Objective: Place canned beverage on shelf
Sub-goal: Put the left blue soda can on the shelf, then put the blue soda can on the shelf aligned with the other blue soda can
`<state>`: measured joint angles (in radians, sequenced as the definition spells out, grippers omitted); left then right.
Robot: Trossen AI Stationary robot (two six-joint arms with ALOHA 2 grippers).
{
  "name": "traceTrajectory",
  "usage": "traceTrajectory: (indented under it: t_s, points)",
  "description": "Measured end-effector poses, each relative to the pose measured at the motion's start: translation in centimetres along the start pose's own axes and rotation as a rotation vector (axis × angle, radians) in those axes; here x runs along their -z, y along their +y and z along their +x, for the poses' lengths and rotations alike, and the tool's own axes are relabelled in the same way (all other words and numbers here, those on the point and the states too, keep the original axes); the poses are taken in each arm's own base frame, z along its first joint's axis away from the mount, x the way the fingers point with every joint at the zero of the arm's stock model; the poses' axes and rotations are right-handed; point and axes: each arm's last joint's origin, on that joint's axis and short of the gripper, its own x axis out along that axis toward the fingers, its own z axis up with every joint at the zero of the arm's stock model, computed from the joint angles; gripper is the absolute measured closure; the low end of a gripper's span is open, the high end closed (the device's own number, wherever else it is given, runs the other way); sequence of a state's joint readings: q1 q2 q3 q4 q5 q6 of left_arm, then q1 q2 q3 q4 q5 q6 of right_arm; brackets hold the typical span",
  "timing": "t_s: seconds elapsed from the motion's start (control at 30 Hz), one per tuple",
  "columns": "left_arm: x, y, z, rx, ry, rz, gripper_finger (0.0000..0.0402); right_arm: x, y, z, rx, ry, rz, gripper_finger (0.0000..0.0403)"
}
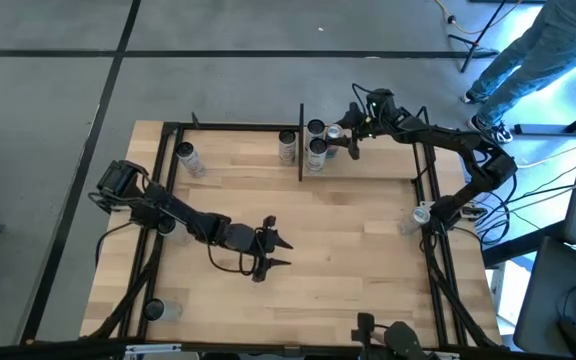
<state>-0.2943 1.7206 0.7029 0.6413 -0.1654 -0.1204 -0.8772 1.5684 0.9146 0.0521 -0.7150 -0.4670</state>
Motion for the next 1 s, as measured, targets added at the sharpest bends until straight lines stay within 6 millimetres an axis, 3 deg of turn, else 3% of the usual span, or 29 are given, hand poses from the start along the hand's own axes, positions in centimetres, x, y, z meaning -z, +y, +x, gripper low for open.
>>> traceTrajectory:
  t_s: [0.2, 0.37, 0.5, 0.67, 0.8, 1.0]
  points:
    - [0.0, 0.0, 0.0, -0.008, -0.004, -0.001, 0.0208, -0.3, 0.1, -0.3, 0.004, -0.009, 0.017, 0.0069]
    - [0.0, 0.0, 0.0, -0.008, -0.004, 0.0, 0.0208, -2.7, 1.2, -2.7, 0.069, -0.044, 0.015, 0.0012]
    - [0.0, 0.1, 0.0, -0.01, -0.004, -0.001, 0.0208, -5.1, 3.7, -5.4, 0.141, -0.044, -0.018, 0.0016]
    - [-0.1, 0.6, 0.1, -0.025, -0.005, -0.006, 0.0208, -7.5, 8.8, -8.0, 0.179, -0.026, -0.049, 0.0031]
    - [0.1, 0.7, 0.1, -0.031, 0.017, -0.004, 0.0208, -8.1, 12.4, -8.8, 0.22, 0.038, 0.035, 0.0037]
    - [0.7, 0.5, 0.0, -0.029, 0.072, 0.009, 0.0208, -7.0, 15.6, -10.1, 0.332, 0.191, 0.23, 0.0038]
